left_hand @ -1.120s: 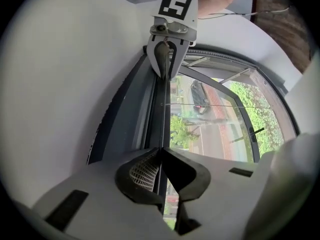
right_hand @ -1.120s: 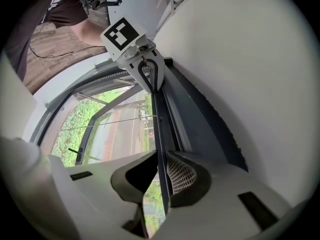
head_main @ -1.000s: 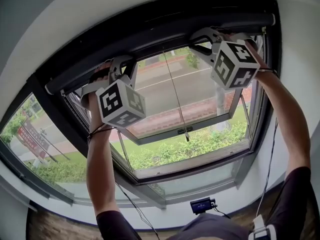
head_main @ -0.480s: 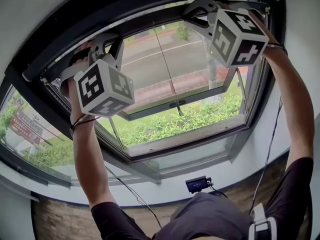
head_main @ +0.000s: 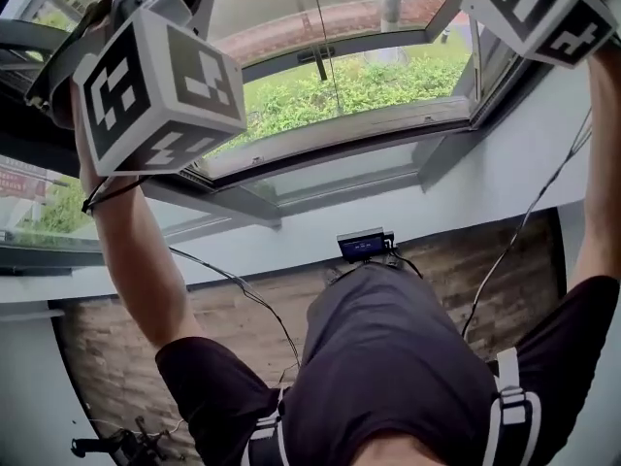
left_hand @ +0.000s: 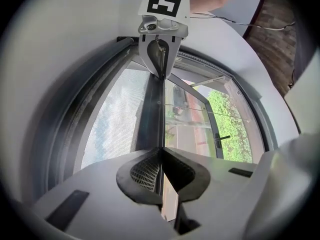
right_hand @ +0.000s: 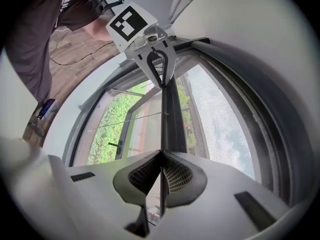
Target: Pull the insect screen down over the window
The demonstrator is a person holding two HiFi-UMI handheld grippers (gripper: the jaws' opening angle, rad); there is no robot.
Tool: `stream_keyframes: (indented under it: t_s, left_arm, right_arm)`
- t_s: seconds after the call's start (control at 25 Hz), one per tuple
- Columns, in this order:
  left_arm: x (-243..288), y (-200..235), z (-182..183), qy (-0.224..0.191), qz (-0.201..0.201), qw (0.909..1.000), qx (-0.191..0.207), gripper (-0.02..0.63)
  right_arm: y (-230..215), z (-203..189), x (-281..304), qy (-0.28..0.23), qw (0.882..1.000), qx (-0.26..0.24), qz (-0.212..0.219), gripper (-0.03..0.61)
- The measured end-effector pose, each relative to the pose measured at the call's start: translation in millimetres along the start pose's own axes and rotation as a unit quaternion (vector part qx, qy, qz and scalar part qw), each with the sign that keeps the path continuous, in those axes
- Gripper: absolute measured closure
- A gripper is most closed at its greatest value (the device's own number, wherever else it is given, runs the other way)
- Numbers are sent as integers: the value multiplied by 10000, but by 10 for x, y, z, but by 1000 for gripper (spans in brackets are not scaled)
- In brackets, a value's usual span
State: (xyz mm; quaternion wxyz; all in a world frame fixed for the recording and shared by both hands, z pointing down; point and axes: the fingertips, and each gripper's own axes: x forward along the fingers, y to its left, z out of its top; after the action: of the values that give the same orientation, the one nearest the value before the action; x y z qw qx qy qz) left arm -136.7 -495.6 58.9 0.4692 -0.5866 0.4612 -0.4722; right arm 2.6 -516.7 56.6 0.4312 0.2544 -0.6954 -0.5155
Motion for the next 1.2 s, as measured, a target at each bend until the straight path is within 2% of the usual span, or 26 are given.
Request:
stream_keyframes:
  t_s: [0.28, 0.4, 0.56, 0.76, 0.92, 1.2]
  left_arm:
    - [-8, -169, 14, -25, -498, 9987, -141, 592]
    - [30, -295, 17, -82, -599, 9979, -238, 592]
    - [214, -746, -67, -4, -591, 9981, -196, 592]
    - [282, -1004, -120, -8, -978, 9947, -304, 592]
    - [495, -1746, -212, -31, -1463, 9884, -410, 592]
    - [616, -2186, -317, 33, -1841, 9818, -471, 592]
  right_arm:
    - [137, -11, 4, 23, 9986, 131, 513, 555]
    - [246, -57, 44, 27, 9981, 206, 585, 555]
    - [542, -121, 263, 23, 9980, 298, 561, 555]
    - [898, -174, 465, 46, 9961, 352, 806, 555]
    - [1565, -336, 816, 85, 9924, 511, 1117, 556]
    - [1959, -406, 1045, 160, 9875, 637, 1434, 557]
